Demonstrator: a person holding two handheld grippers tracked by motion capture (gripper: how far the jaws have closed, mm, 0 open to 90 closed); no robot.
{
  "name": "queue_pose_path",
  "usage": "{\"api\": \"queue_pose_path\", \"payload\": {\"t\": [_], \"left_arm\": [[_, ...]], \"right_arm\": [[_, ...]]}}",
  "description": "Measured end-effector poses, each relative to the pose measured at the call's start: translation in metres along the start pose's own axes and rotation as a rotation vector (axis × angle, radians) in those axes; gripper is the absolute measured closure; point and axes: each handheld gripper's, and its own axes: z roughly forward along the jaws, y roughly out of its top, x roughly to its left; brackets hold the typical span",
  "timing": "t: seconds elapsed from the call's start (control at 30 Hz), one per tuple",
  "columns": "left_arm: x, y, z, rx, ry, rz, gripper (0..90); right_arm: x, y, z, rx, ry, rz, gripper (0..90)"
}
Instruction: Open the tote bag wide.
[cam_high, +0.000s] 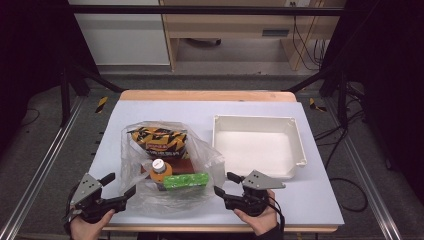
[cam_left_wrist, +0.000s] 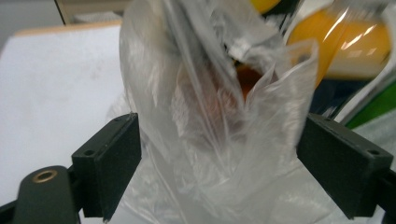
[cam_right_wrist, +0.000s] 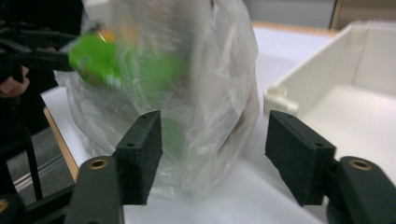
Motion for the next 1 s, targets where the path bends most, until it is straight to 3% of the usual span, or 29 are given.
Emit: {"api": "queue_pose_path", "payload": {"t": [0.23,0.47,0.67,0.8,0.9,1.0], "left_arm": [[0.001,0.021,-0.01,-0.034,-0.005,0.002,12.0],[-0.001,0.042,-0.017,-0.074,-0.008,0.004,11.7],[0.005,0.068,-0.02,-0.121,0.017,0.009,12.8],[0.015,0.088,-0.011,-0.122,0.037,0.002,16.2],[0.023,0.098,-0.002,-0.119,0.051,-0.009,19.6],[0.03,0.107,0.008,-0.103,0.03,-0.021,25.8]], "right_arm": [[0.001,0.03,-0.018,-0.102,-0.007,-0.011,29.5],[0.0,0.051,-0.024,-0.153,-0.007,-0.02,27.1],[0.001,0.077,-0.025,-0.196,-0.019,-0.043,26.5],[0.001,0.102,-0.019,-0.214,-0.03,-0.065,27.7],[-0.003,0.114,-0.01,-0.211,-0.04,-0.056,30.7],[-0.01,0.123,0.005,-0.194,-0.049,-0.035,32.8]]}}
